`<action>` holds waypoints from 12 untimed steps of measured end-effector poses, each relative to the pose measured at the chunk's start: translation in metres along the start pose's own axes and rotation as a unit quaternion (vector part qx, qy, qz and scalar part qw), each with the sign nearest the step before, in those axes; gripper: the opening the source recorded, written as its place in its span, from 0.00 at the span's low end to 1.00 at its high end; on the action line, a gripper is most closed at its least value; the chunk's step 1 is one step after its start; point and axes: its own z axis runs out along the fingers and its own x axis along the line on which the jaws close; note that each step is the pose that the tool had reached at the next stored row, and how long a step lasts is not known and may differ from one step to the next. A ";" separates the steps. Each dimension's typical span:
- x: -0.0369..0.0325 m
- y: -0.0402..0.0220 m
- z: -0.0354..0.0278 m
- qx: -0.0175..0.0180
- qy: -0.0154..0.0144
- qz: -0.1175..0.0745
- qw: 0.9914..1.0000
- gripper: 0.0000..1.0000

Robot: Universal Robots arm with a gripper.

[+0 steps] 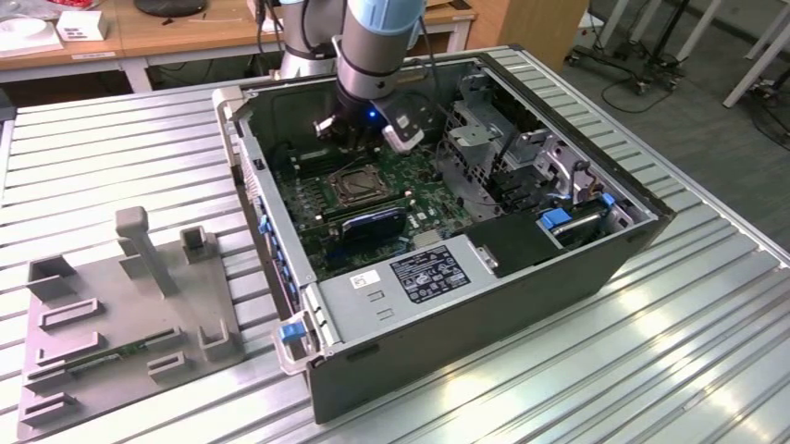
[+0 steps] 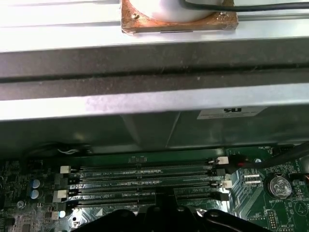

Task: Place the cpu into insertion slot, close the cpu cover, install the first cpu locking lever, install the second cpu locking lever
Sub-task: 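Install the first cpu locking lever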

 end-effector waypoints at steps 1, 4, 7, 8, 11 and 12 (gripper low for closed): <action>0.0001 -0.0004 0.0001 0.000 0.000 0.000 1.000 0.11; 0.0002 -0.0017 0.0006 0.000 0.000 0.000 1.000 0.11; 0.0008 -0.0028 0.0020 0.000 -0.001 0.000 1.000 0.11; 0.0010 -0.0031 0.0029 0.000 -0.001 0.000 1.000 0.11; 0.0012 -0.0039 0.0047 0.000 -0.002 0.000 1.000 0.11; 0.0013 -0.0039 0.0047 0.001 -0.002 0.000 1.000 0.11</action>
